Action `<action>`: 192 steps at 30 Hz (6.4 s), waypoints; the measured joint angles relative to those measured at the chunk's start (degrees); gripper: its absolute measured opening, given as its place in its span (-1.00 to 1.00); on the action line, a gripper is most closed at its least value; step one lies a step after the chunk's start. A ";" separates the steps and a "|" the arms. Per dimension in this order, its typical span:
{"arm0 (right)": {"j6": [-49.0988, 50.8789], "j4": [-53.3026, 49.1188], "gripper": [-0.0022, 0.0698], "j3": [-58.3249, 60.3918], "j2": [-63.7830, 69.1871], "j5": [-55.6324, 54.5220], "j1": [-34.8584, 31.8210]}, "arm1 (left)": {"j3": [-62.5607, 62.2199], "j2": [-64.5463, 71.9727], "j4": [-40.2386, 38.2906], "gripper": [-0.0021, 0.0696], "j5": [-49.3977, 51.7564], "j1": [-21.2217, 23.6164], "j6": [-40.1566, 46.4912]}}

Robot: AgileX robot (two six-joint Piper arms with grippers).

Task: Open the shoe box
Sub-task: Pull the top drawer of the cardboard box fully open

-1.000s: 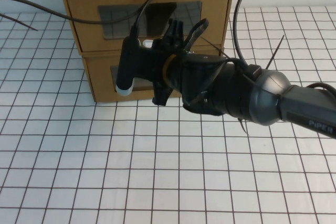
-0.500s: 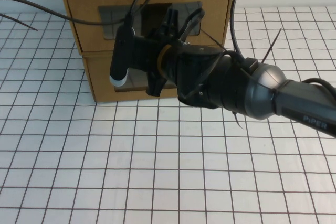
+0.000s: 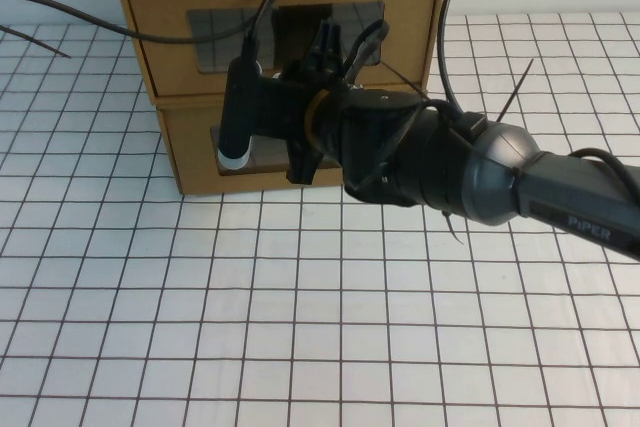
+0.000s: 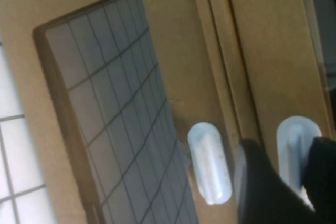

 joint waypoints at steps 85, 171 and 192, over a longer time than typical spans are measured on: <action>17.79 -22.26 -0.29 4.24 -0.86 -0.26 -0.15 | -0.54 -0.24 1.22 -0.95 3.64 -0.02 -2.93; 38.38 -11.83 -0.31 38.31 -29.99 20.70 24.51 | -4.44 -2.18 1.89 -0.95 12.16 -0.37 -5.18; 25.58 21.37 -0.97 36.60 -48.80 37.08 6.18 | 4.74 -22.12 4.39 -0.95 12.27 -0.37 -4.54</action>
